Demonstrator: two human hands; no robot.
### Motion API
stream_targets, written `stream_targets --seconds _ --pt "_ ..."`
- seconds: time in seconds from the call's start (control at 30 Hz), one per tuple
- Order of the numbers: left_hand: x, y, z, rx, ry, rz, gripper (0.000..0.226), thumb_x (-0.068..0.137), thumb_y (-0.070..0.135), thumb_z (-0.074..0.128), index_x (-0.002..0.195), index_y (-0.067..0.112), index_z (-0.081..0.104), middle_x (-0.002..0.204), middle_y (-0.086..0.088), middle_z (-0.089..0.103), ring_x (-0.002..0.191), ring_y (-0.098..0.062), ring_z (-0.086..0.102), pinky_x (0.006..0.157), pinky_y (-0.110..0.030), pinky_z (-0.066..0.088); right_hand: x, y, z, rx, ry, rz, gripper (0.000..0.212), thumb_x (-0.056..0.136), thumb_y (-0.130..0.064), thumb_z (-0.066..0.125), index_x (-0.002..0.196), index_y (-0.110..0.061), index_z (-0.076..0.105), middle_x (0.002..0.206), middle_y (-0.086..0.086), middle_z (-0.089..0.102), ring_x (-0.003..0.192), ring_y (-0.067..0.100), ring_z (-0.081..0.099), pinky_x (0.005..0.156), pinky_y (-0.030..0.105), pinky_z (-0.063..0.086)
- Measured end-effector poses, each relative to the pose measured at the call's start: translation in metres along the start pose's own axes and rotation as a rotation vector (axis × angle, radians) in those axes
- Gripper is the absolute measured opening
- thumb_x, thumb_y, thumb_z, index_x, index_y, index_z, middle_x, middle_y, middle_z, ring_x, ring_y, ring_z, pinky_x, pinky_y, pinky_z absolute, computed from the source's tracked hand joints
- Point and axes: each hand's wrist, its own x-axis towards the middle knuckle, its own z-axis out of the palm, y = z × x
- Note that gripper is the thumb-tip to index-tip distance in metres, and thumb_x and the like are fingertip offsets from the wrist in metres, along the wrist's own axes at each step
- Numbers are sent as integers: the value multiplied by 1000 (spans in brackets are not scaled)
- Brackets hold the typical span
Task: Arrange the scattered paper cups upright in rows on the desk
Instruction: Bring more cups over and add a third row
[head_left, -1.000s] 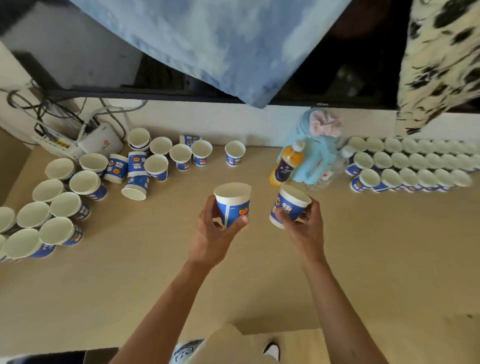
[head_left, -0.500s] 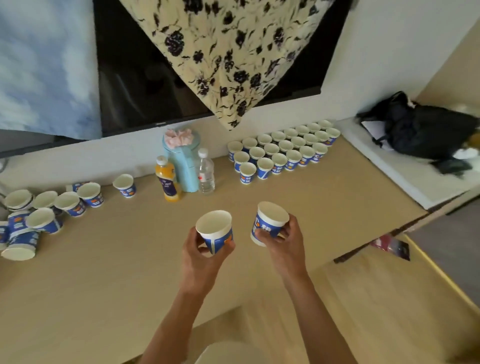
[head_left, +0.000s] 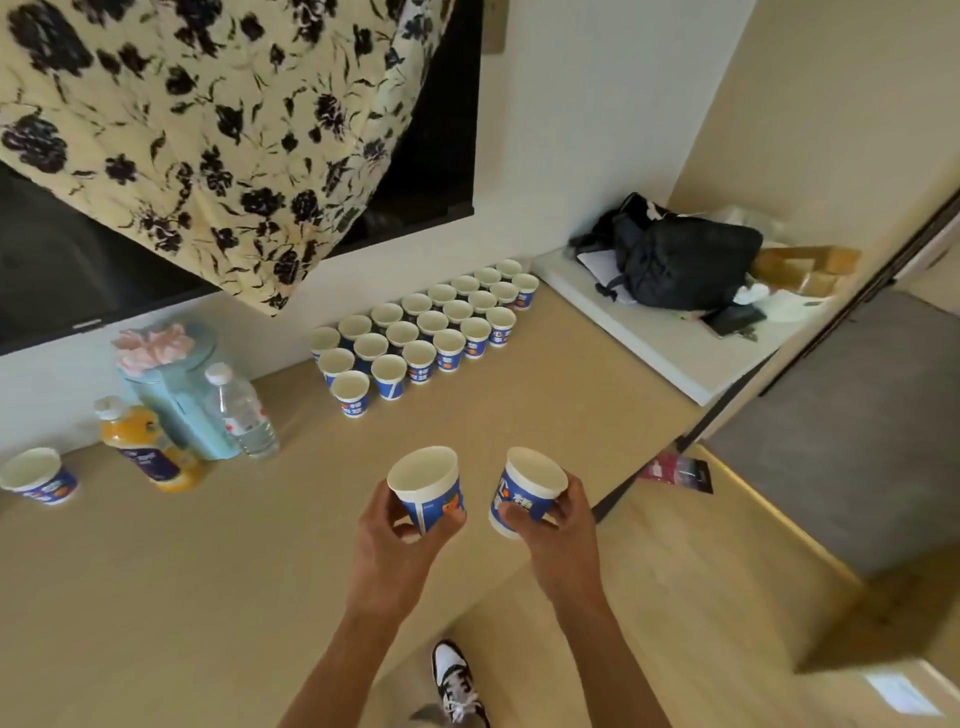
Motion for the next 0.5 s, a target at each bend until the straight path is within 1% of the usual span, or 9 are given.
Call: stream_targets --seconds 0.03,0.13,0.27,0.33,0.4,0.5 --pt "10 -2 11 -8 -15 -6 47 73 18 91 110 34 67 98 15 75 85 -8 70 77 -29 55 13 0 -6 -7 11 0 75 52 -36 87 122 -29 60 116 -8 70 107 12 68 89 36 58" --pt "43 -3 42 -40 -29 -41 48 66 30 86 110 35 67 99 13 76 88 -10 71 79 -31 58 56 -6 -17 -60 3 3 69 60 -22 87 122 -29 59 119 -5 69 108 15 67 85 31 58" --pt "87 0 76 -98 -5 -89 52 62 36 85 111 35 66 100 14 75 90 -9 70 79 -30 57 114 -21 -28 -140 -37 19 66 61 -19 87 120 -27 59 118 -6 69 107 14 67 78 25 57" --pt "107 3 89 -110 -11 -103 52 63 34 84 111 35 66 101 15 74 90 -8 69 80 -30 57 141 -25 -33 -160 -44 26 63 69 -8 89 121 -24 59 118 -6 68 107 14 67 76 21 57" --pt "128 8 100 -112 -10 -105 52 62 35 84 111 36 65 100 16 74 90 -8 69 80 -29 57 167 -28 -35 -162 -34 22 59 75 0 85 122 -21 58 118 -5 67 107 13 67 74 18 57" --pt "150 16 111 -102 -5 -97 57 57 46 82 111 38 64 99 18 73 90 -9 68 77 -27 58 194 -28 -36 -147 -51 51 61 74 0 86 126 -16 57 119 -3 67 107 14 66 72 16 56"
